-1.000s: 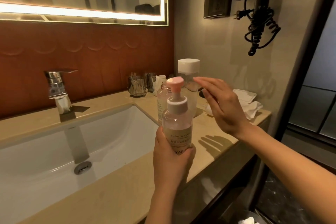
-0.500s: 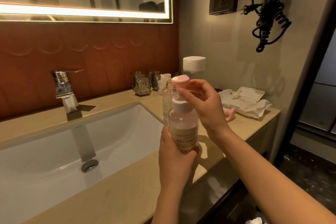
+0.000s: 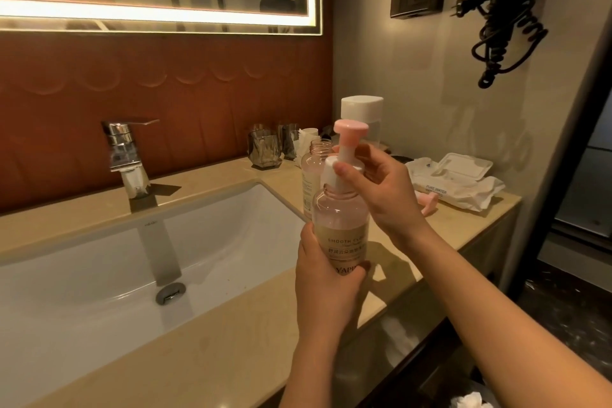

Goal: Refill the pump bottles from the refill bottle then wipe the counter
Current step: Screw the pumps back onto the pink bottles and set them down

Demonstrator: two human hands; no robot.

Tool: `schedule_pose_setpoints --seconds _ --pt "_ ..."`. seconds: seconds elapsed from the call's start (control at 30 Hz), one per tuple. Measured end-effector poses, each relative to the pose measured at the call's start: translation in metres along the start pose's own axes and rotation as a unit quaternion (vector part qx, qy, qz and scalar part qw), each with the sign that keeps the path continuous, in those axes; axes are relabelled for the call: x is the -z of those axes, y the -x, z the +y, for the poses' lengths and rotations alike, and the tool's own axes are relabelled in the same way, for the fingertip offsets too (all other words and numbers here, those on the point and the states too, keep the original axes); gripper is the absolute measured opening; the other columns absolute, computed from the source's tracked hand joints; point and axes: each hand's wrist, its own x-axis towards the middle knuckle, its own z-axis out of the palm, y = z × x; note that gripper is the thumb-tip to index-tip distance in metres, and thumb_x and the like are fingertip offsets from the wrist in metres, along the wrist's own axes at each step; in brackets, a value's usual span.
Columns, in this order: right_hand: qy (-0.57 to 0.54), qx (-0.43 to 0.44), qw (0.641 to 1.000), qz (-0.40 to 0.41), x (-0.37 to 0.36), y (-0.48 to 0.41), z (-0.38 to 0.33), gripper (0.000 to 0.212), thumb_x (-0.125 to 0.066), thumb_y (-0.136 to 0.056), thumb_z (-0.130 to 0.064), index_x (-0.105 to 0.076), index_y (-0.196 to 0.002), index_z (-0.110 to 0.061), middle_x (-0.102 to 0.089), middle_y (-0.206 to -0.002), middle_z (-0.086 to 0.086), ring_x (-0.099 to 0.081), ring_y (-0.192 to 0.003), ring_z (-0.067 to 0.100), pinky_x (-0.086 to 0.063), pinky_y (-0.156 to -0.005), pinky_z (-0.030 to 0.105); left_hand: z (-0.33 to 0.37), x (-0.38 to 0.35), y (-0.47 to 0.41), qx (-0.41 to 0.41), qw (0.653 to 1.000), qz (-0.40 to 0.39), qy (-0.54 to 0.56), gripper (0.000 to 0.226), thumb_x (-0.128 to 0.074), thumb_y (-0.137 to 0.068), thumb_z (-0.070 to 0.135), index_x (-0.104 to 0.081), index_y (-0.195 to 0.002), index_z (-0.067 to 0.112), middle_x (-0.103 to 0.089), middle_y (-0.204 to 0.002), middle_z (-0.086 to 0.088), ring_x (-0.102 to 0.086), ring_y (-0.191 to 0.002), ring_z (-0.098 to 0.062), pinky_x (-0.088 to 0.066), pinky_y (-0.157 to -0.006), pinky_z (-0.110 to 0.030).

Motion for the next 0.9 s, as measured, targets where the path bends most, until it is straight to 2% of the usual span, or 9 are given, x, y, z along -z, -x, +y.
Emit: schedule_pose_setpoints --seconds 0.13,0.2,0.4,0.5,0.57,0.63,0.7,0.83,0.9 --pt "0.027 -0.006 0.999 -0.017 0.002 0.001 0.005 0.031 -0.067 -0.079 -0.029 -0.059 -0.109 -0.027 -0.064 -0.108 -0.012 -0.061 -0.101 0.004 -0.051 -0.085 0.022 0.000 0.000 0.000 -0.003 1.000 -0.002 0.002 0.088 -0.081 -0.069 0.019 -0.029 -0.139 0.029 -0.048 -0.129 0.008 -0.049 -0.117 -0.011 -0.047 -0.089 -0.020" --pt "0.043 -0.012 0.999 -0.011 0.002 0.003 0.008 0.032 -0.069 -0.076 -0.033 -0.059 -0.106 -0.029 -0.064 -0.104 -0.016 -0.061 -0.098 0.002 -0.051 -0.082 0.022 0.000 0.000 0.000 -0.002 1.000 -0.006 0.003 0.087 -0.081 -0.069 0.019 -0.029 -0.139 0.029 -0.048 -0.129 0.009 -0.049 -0.117 -0.011 -0.045 -0.086 -0.017" --pt "0.121 -0.001 0.992 0.039 -0.009 0.008 0.005 0.058 -0.067 -0.059 -0.056 -0.057 -0.100 -0.017 -0.063 -0.100 -0.009 -0.058 -0.091 0.002 -0.046 -0.071 0.010 -0.003 -0.001 -0.002 0.004 1.000 -0.008 0.012 0.087 -0.082 -0.070 0.021 -0.029 -0.139 0.029 -0.047 -0.131 0.009 -0.049 -0.117 -0.010 -0.041 -0.082 -0.012" --pt "0.158 -0.009 0.987 0.027 -0.007 0.009 0.003 0.059 -0.060 -0.070 -0.066 -0.056 -0.104 -0.018 -0.062 -0.106 -0.006 -0.057 -0.098 0.008 -0.047 -0.080 0.023 -0.004 -0.002 -0.002 0.001 1.000 -0.003 0.010 0.086 -0.083 -0.069 0.024 -0.031 -0.137 0.029 -0.049 -0.128 0.009 -0.050 -0.115 -0.011 -0.043 -0.083 -0.015" --pt "0.120 -0.027 0.992 -0.004 0.000 0.011 0.000 0.044 -0.054 -0.082 -0.053 -0.058 -0.109 -0.018 -0.063 -0.108 -0.007 -0.058 -0.100 0.007 -0.049 -0.085 0.030 -0.004 -0.002 -0.002 -0.005 1.000 0.000 0.007 0.087 -0.083 -0.068 0.025 -0.031 -0.137 0.029 -0.049 -0.127 0.009 -0.050 -0.114 -0.010 -0.045 -0.085 -0.016" --pt "0.085 -0.038 0.995 -0.036 0.009 0.014 -0.003 0.027 -0.056 -0.090 -0.033 -0.058 -0.113 -0.018 -0.063 -0.113 -0.006 -0.057 -0.106 0.007 -0.049 -0.091 0.032 -0.005 -0.002 -0.002 -0.009 1.000 0.004 0.001 0.088 -0.083 -0.068 0.025 -0.030 -0.138 0.028 -0.049 -0.128 0.008 -0.050 -0.114 -0.010 -0.047 -0.087 -0.020" --pt "0.075 -0.034 0.996 -0.041 0.015 0.017 -0.004 0.025 -0.058 -0.090 -0.018 -0.058 -0.114 -0.021 -0.063 -0.117 -0.006 -0.056 -0.111 0.007 -0.047 -0.096 0.032 -0.006 -0.002 -0.002 -0.014 1.000 0.008 -0.003 0.088 -0.082 -0.067 0.025 -0.031 -0.138 0.027 -0.050 -0.128 0.008 -0.050 -0.113 -0.009 -0.048 -0.088 -0.023" --pt "0.057 -0.015 0.998 0.018 0.019 0.025 -0.008 0.021 -0.061 -0.087 -0.017 -0.064 -0.107 -0.020 -0.067 -0.109 -0.005 -0.060 -0.104 0.005 -0.049 -0.092 0.026 -0.005 -0.002 -0.002 -0.014 1.000 0.007 0.000 0.087 -0.081 -0.068 0.026 -0.030 -0.138 0.028 -0.049 -0.129 0.008 -0.050 -0.114 -0.010 -0.046 -0.089 -0.022" --pt "0.047 -0.017 0.998 0.049 0.019 0.027 -0.009 0.019 -0.063 -0.086 -0.017 -0.065 -0.105 -0.018 -0.068 -0.105 -0.005 -0.061 -0.101 0.006 -0.049 -0.088 0.024 -0.005 -0.001 -0.001 -0.013 1.000 0.003 0.004 0.087 -0.081 -0.068 0.026 -0.030 -0.138 0.029 -0.049 -0.129 0.009 -0.049 -0.111 -0.007 -0.043 -0.084 -0.014"
